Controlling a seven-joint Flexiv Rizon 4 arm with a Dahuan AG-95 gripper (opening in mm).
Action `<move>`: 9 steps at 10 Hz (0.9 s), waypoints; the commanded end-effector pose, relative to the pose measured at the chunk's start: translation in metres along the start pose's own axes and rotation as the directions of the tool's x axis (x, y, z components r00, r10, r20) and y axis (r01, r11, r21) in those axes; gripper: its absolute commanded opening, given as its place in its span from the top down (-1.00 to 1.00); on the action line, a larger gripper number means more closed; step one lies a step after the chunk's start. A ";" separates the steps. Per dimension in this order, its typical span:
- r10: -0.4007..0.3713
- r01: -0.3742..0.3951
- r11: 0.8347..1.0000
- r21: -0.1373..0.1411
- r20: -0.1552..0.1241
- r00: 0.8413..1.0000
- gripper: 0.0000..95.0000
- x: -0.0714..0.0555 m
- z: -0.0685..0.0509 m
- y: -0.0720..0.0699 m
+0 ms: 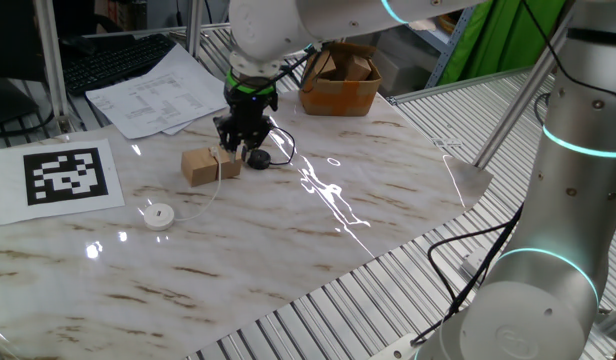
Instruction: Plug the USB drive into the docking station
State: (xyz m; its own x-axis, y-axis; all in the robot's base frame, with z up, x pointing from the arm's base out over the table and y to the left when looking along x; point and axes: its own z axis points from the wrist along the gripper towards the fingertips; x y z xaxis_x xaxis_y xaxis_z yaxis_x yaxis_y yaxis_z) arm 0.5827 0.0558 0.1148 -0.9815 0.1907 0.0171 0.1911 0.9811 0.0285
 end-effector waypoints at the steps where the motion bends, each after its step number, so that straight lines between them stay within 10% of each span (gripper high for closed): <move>1: 0.003 -0.003 1.000 -0.001 0.008 1.000 0.60 -0.008 0.000 0.005; 9: -0.085 0.084 0.996 0.014 0.013 0.996 0.60 -0.078 0.002 0.030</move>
State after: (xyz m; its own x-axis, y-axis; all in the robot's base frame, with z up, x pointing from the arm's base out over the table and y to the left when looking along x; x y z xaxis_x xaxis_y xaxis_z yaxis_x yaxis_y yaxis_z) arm 0.6642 0.0706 0.1120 -0.9942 0.1079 0.0021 0.1079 0.9940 0.0169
